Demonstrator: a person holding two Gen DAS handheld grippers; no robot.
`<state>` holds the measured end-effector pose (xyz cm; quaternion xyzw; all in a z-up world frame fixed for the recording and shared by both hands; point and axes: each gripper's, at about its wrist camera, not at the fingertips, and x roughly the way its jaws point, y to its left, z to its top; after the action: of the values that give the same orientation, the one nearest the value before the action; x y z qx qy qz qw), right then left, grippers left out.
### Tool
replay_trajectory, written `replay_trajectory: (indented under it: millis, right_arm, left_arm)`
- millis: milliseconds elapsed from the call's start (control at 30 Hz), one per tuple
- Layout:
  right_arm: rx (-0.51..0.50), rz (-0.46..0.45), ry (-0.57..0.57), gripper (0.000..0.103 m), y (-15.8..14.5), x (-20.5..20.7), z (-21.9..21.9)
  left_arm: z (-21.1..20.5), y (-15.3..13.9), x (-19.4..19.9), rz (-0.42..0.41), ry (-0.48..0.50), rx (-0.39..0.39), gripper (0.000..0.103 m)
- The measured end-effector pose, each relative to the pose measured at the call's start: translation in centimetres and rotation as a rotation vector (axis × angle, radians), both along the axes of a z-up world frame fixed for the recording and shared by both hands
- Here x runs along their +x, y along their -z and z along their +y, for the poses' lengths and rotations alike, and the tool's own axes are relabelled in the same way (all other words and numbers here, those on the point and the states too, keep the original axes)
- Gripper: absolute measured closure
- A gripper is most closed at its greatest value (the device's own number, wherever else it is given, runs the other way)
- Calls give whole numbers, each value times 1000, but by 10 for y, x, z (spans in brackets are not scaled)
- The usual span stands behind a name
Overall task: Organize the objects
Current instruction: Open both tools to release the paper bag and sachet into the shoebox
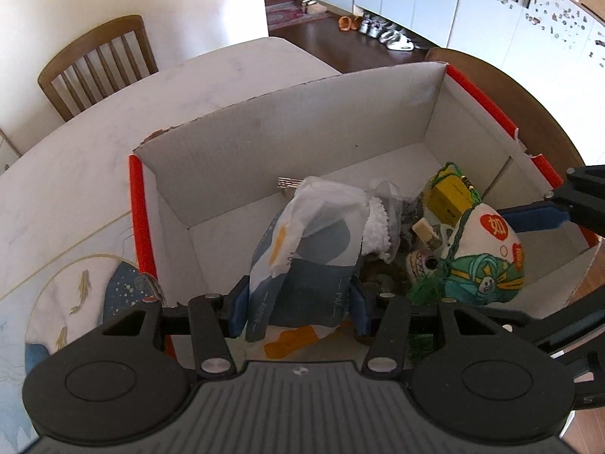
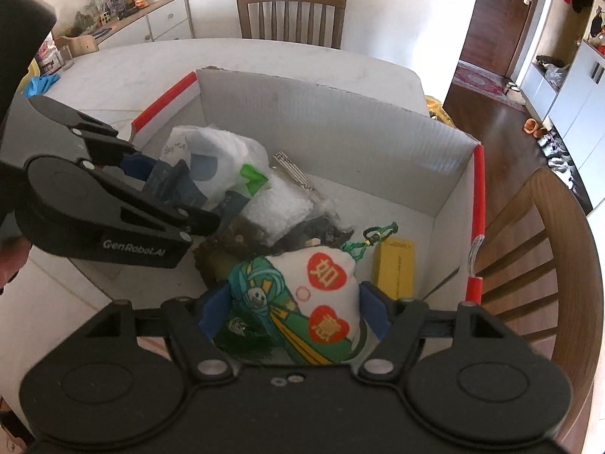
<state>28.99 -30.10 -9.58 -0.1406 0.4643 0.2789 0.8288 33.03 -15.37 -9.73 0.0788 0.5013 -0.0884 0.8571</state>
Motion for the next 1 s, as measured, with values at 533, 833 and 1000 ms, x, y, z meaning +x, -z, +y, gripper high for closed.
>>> replay_trajectory:
  millis: [533,833,1000]
  right_arm:
    - [100,-30,61,20,-30,-10,-19]
    - [207,-80,117,18,-59,-24,-29]
    - [246,-121,145,17,-73,-36,-32]
  left_arm:
    - [5,-19,-18,-62,11,-62,40]
    - [15,-46,-42,-133,21,-106,40]
    - [23,-65,-57,-181,22,-143,40]
